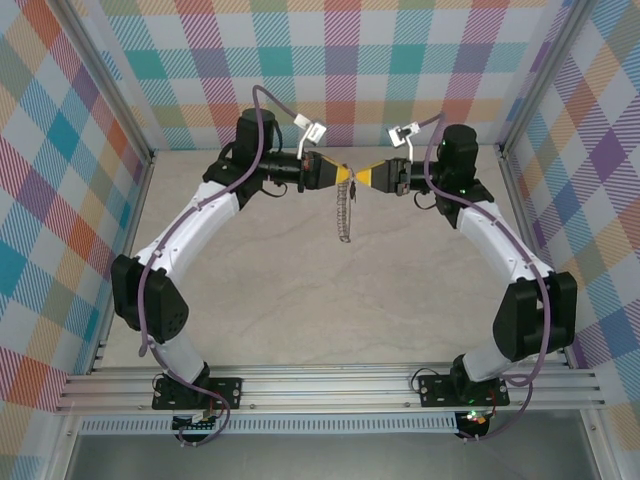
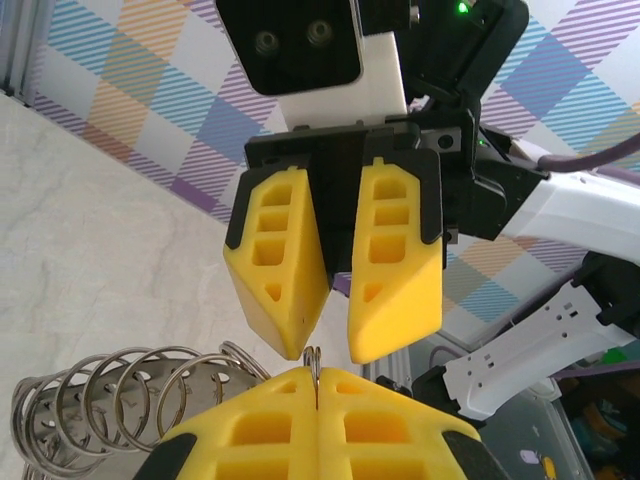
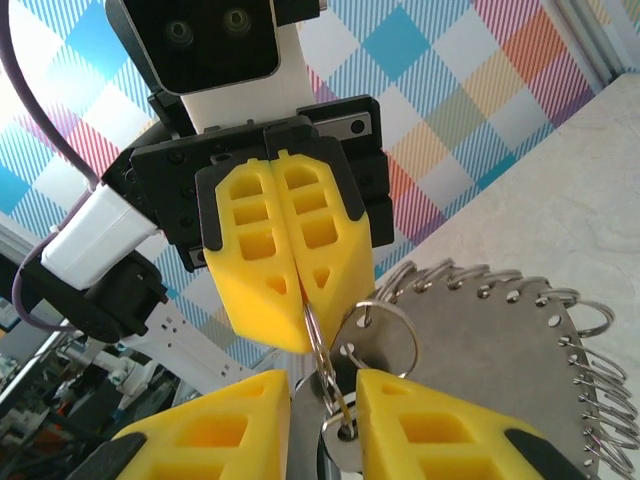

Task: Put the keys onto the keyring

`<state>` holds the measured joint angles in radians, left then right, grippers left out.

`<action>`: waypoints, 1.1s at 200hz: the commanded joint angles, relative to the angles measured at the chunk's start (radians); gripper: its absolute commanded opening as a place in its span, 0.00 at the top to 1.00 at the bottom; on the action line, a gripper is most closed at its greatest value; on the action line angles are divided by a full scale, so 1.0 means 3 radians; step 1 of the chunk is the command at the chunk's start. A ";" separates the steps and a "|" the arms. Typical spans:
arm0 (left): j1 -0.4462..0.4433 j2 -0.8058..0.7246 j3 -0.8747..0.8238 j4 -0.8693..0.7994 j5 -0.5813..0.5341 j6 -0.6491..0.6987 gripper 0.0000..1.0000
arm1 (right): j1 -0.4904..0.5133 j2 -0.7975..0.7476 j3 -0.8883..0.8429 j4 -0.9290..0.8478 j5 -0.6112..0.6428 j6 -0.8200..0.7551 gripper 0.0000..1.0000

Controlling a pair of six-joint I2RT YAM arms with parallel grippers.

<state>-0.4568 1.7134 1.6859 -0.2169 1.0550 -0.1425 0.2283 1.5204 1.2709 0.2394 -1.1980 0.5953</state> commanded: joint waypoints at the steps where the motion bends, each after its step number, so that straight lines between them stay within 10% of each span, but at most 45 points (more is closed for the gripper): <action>1: -0.0032 -0.0229 -0.0078 0.0338 -0.0048 -0.0127 1.00 | -0.0020 -0.0147 -0.0126 0.0364 0.0040 0.0157 0.74; 104: -0.0038 -0.0311 -0.0167 0.0606 -0.0071 -0.0300 1.00 | 0.0075 -0.0169 -0.0268 0.0976 0.0170 0.0646 0.53; 220: -0.0052 -0.0400 -0.0244 0.0782 -0.0177 -0.0415 1.00 | 0.0208 -0.0209 -0.0467 0.0877 0.0394 0.0522 0.68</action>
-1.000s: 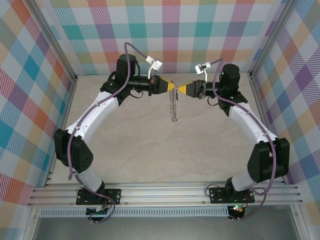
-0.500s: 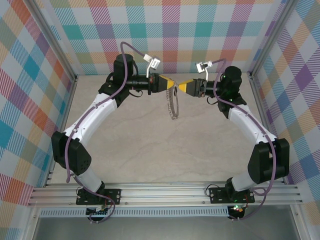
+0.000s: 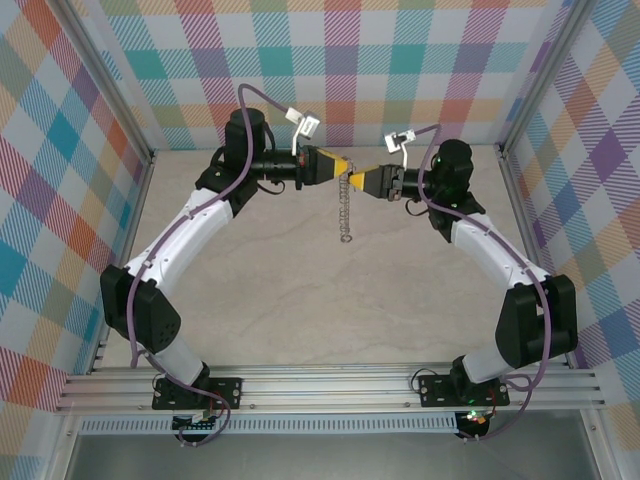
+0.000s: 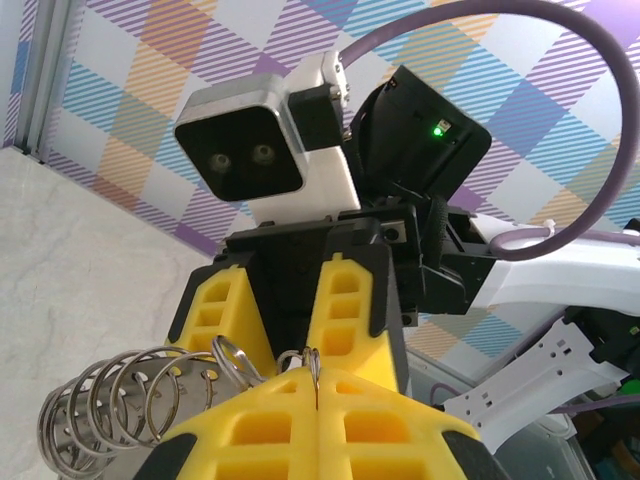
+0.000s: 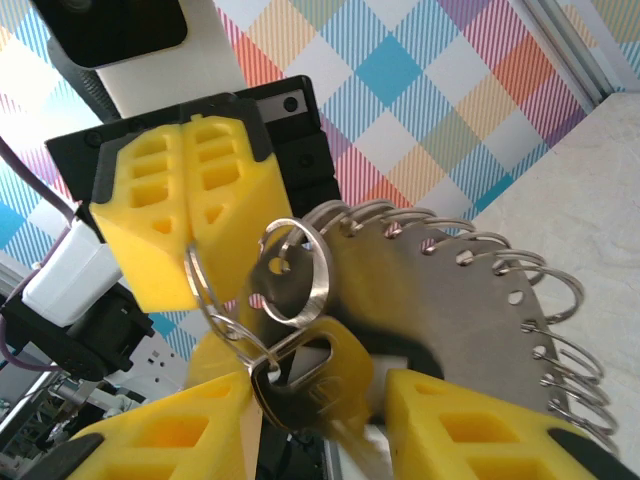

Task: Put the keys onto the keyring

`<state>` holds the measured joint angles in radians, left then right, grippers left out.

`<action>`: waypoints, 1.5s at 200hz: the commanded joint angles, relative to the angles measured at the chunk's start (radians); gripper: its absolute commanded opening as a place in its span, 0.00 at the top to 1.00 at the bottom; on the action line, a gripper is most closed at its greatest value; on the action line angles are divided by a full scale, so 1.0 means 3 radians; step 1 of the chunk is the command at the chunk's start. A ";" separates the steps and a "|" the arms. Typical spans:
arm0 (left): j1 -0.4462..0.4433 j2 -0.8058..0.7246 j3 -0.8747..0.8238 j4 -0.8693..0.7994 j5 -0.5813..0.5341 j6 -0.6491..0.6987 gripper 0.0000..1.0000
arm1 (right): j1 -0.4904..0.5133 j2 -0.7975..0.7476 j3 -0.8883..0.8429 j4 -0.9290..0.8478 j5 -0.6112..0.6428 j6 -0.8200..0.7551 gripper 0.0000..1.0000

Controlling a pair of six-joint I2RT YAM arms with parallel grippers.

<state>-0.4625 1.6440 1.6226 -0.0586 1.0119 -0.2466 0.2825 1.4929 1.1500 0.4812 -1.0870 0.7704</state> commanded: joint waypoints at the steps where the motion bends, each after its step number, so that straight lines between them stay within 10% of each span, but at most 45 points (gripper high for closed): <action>1: -0.0030 -0.0170 -0.0036 0.0258 -0.0034 -0.0070 1.00 | 0.0031 -0.0121 -0.0067 0.0069 0.0024 -0.0062 0.68; 98: -0.0033 -0.0208 -0.0129 0.0437 -0.0137 -0.0177 1.00 | 0.0112 -0.0279 -0.0152 0.0019 0.0032 -0.0115 1.00; 228: -0.0054 -0.0290 -0.0529 0.1123 -0.0357 -0.0605 1.00 | 0.0347 -0.0359 -0.0199 -0.0331 0.0249 -0.0392 1.00; 260: -0.0052 -0.0302 -0.0638 0.1308 -0.0456 -0.0741 1.00 | 0.0338 -0.0598 -0.0314 -0.0632 0.0394 -0.0554 0.75; 300: -0.0052 -0.0351 -0.0771 0.1558 -0.0628 -0.0937 1.00 | 0.0243 -0.1092 -0.0595 -0.0831 0.0708 -0.0654 0.71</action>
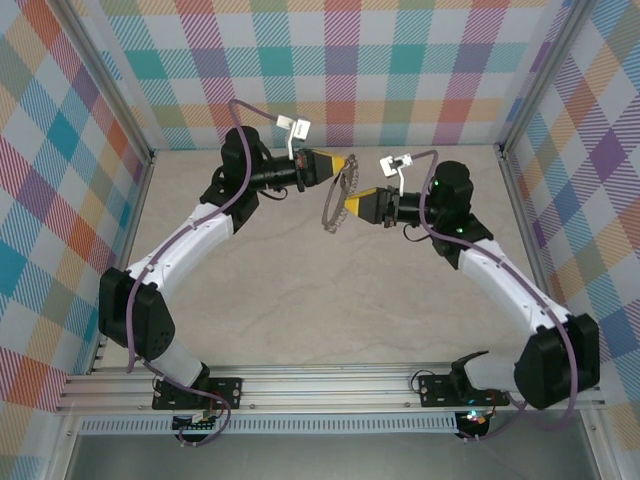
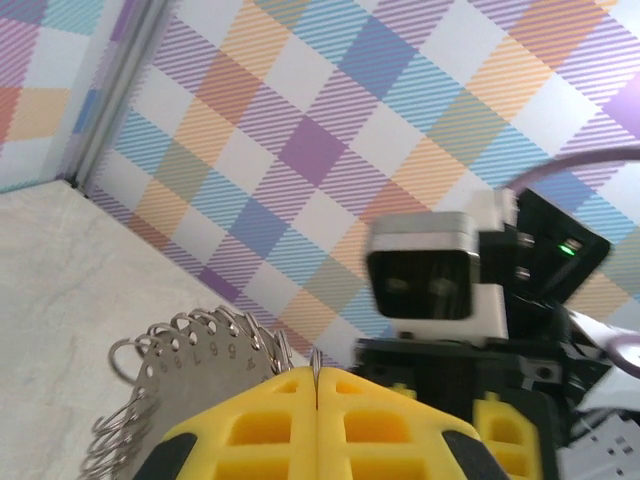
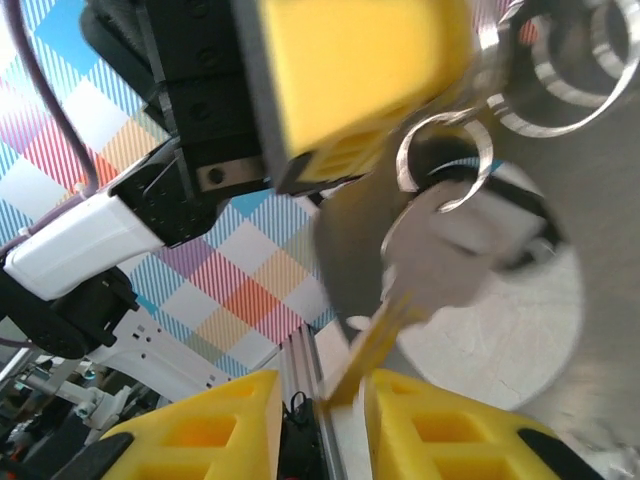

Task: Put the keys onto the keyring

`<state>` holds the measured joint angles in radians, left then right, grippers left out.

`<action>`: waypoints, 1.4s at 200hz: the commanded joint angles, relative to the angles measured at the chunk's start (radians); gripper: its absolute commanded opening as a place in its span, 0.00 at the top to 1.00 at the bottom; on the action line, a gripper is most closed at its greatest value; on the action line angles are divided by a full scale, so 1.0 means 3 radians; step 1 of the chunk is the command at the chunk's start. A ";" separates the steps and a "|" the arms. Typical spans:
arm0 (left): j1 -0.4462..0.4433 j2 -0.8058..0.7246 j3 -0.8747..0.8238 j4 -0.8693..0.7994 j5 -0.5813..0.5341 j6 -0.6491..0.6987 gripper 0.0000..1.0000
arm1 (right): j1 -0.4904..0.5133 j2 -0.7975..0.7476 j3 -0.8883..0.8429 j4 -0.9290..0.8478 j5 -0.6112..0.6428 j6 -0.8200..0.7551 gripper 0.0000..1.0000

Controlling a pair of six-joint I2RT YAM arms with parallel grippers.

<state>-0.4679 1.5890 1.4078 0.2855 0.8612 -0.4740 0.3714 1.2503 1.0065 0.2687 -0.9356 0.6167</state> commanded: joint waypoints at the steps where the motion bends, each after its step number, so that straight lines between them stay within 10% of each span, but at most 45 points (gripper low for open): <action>1: -0.0035 -0.0168 -0.0058 0.0420 -0.0128 -0.0197 1.00 | -0.0055 -0.0298 -0.0123 -0.0121 0.0214 -0.0137 0.71; 73: -0.0036 -0.0178 -0.0208 0.0788 -0.0193 -0.0491 1.00 | -0.0083 -0.0385 -0.0011 0.0222 0.0952 0.0150 0.70; 280: -0.0076 -0.0193 -0.0288 0.1020 -0.0222 -0.0695 1.00 | -0.0075 0.0577 0.0470 0.1591 0.0712 0.1104 0.69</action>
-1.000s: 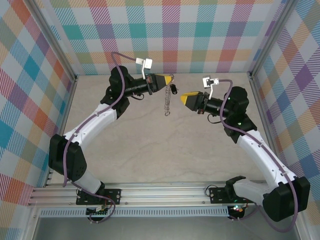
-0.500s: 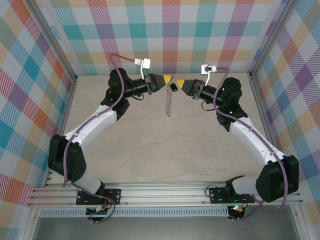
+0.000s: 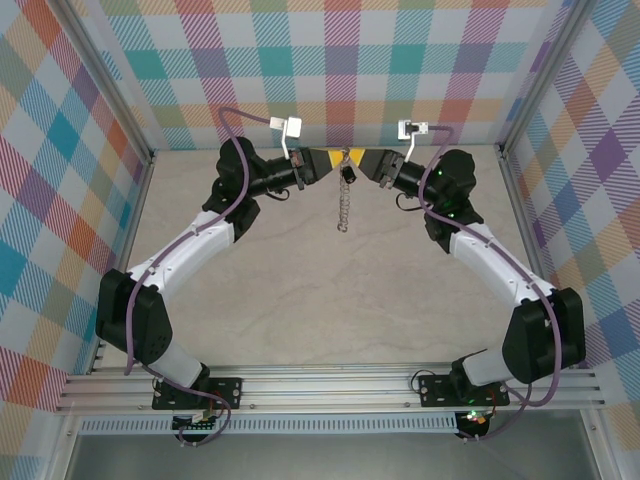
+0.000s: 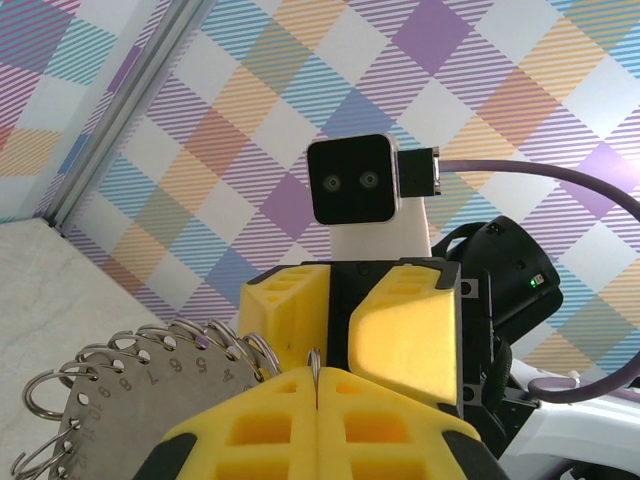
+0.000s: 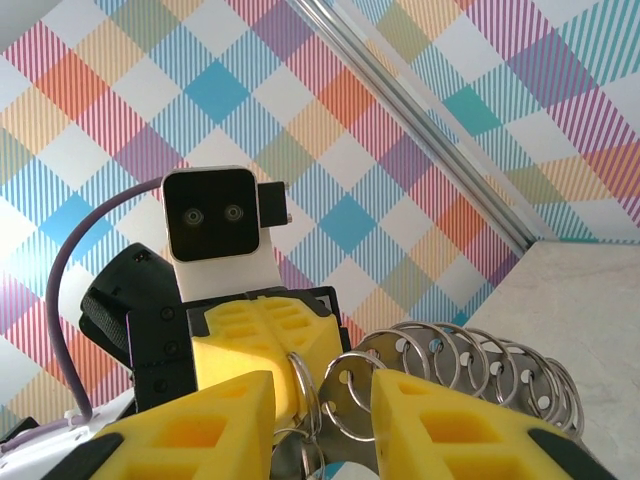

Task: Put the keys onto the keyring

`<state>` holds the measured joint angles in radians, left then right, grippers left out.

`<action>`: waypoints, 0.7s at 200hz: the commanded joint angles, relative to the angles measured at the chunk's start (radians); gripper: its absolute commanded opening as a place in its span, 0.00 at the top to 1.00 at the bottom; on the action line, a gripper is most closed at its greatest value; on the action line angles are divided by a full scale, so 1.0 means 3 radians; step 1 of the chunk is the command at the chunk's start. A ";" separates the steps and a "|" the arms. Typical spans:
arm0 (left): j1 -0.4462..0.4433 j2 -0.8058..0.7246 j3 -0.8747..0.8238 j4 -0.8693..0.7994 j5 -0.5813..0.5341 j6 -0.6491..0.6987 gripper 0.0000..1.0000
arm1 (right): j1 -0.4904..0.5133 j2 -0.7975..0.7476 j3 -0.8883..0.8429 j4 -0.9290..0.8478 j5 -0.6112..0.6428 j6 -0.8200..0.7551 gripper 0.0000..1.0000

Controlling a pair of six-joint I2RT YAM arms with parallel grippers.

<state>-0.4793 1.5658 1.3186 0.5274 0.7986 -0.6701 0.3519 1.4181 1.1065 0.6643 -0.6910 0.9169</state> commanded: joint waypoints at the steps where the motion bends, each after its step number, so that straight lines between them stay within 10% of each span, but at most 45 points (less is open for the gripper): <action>1: -0.0038 -0.0113 0.0009 0.0212 -0.0016 -0.0039 1.00 | -0.0011 0.0020 0.0136 0.0274 -0.0106 0.0104 0.69; 140: -0.0069 -0.0059 0.0060 0.0205 -0.0044 -0.0037 1.00 | 0.0012 0.0084 0.0159 0.0261 -0.0266 0.0146 0.75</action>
<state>-0.4889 1.5658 1.3186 0.5274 0.7952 -0.6701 0.3523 1.4292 1.1152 0.7074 -0.7456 0.9546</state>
